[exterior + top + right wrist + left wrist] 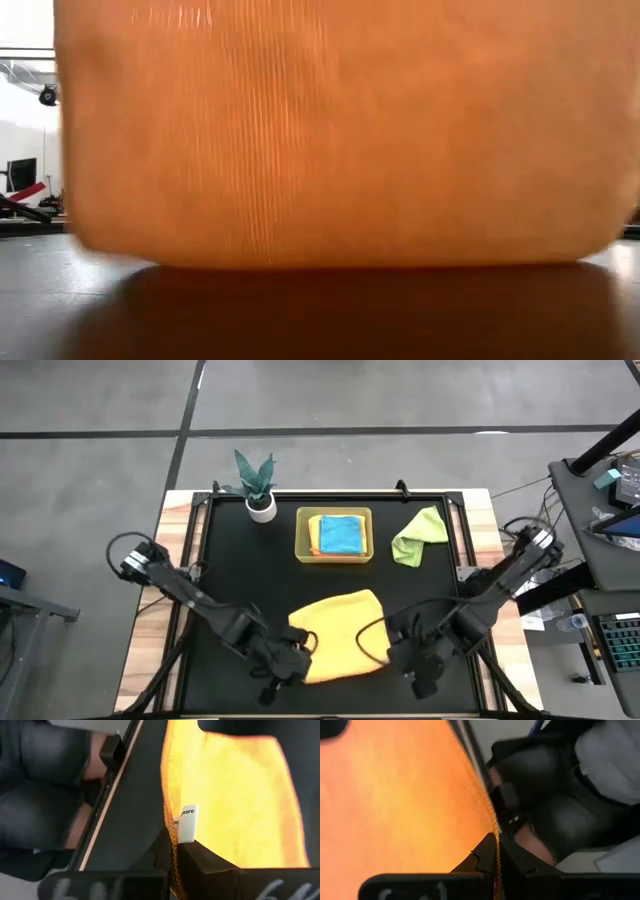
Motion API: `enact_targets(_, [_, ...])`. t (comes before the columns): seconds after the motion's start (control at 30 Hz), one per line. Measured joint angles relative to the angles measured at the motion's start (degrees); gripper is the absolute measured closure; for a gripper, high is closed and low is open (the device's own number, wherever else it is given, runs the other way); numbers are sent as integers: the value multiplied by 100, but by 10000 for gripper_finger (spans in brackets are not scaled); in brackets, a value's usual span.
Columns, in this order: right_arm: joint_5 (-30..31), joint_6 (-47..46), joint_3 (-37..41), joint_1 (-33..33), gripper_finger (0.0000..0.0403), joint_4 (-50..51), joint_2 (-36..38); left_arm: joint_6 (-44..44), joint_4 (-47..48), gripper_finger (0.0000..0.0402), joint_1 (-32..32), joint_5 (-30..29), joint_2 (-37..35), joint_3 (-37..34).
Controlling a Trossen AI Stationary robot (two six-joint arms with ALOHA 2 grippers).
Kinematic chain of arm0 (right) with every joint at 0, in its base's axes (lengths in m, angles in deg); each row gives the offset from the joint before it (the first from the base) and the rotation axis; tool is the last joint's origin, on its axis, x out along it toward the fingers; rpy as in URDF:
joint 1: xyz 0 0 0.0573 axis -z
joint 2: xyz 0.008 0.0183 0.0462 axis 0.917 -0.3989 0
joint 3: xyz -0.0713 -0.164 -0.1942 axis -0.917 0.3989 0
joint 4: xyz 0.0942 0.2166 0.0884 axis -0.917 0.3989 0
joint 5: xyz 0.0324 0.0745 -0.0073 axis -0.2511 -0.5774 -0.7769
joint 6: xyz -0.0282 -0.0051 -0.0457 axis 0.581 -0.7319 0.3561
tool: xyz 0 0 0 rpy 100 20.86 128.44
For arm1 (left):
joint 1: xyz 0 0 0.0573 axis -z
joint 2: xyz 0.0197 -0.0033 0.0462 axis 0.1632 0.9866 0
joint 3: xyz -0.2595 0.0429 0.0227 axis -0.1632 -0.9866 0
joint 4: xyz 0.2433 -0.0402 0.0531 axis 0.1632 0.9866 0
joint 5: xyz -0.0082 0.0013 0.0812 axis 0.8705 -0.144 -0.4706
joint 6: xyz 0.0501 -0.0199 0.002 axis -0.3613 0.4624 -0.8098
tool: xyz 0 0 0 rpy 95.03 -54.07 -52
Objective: Fold microfiber towels
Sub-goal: Fold the yellow towel on the table
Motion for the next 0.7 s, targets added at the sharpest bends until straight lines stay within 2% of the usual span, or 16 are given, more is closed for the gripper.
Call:
enact_targets(0.2, [-381, -281, 162, 66, 395, -49, -639, 26, -42, 401, -74, -5, 641, -2])
enact_targets(0.37, [-736, -459, 565, 213, 395, -618, -647, 155, -85, 401, -169, -41, 991, -4])
enact_targets(0.5, [-406, -713, 1123, 422, 395, -634, -568, 162, -80, 402, -168, -160, 1010, -48])
enact_targets(0.7, [497, -689, 1887, 875, 395, -881, -522, 178, 376, 401, -302, -990, 990, -284])
